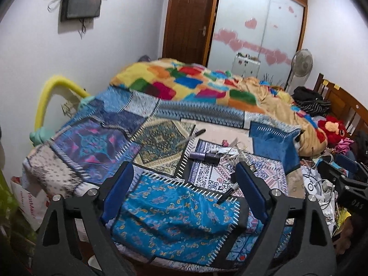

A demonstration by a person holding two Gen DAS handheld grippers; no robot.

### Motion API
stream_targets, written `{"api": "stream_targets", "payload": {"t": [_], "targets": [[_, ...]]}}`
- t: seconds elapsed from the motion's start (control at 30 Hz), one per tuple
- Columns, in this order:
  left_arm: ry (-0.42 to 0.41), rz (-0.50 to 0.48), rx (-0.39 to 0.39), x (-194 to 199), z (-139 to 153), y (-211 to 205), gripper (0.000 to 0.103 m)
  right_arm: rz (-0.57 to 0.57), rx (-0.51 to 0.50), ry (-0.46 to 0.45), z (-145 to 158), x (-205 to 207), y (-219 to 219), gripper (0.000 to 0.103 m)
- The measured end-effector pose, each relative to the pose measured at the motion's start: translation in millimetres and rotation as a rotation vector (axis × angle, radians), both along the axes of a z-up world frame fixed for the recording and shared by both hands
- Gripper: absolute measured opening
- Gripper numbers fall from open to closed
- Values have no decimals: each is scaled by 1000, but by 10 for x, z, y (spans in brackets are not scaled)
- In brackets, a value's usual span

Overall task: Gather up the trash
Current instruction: 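Reach over the quilt and grasp the black Sharpie with the left tool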

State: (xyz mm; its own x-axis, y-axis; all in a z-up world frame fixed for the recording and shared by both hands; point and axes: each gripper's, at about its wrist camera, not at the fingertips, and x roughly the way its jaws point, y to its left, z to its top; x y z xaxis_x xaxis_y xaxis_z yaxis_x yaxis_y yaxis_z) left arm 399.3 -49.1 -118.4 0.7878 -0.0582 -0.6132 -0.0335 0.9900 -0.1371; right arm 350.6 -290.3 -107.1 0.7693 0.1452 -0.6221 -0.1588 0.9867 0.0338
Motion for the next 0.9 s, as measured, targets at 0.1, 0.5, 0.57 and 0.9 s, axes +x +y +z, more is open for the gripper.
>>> {"api": "stream_targets", "payload": {"t": [0.1, 0.5, 0.57, 0.9], "targets": [[42, -11, 0, 268, -198, -69, 90, 13, 58, 65, -196, 268, -123, 93], [184, -56, -49, 1197, -925, -401, 90, 55, 169, 247, -810, 1029, -203, 69], [195, -76, -48, 1245, -1030, -451, 90, 72, 186, 277, -906, 1066, -181, 60], [302, -271, -52, 1286, -1439, -914, 79, 81, 174, 360, -1216, 1119, -268, 38]]}}
